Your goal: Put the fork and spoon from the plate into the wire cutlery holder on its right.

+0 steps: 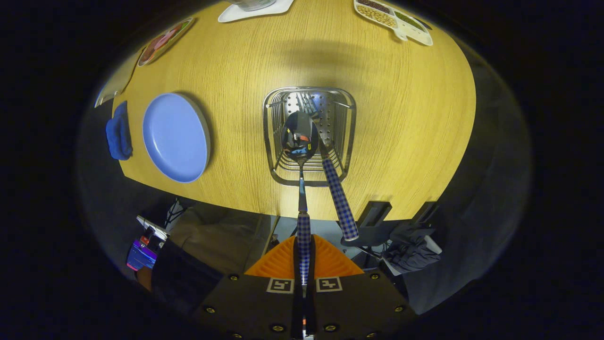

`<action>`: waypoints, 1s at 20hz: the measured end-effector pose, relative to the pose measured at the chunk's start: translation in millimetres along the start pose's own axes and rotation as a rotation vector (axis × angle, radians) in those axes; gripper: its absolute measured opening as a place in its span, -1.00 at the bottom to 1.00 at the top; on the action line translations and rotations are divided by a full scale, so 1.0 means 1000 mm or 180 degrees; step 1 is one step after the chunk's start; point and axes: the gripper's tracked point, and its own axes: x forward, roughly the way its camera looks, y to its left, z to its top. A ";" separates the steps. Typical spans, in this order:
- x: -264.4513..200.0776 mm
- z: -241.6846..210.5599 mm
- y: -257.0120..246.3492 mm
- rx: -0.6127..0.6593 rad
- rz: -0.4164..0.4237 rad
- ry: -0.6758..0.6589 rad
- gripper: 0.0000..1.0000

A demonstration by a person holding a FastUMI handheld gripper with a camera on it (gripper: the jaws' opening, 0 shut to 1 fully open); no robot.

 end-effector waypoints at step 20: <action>-0.003 0.033 -0.015 -0.0275 -0.0369 0.0414 -0.79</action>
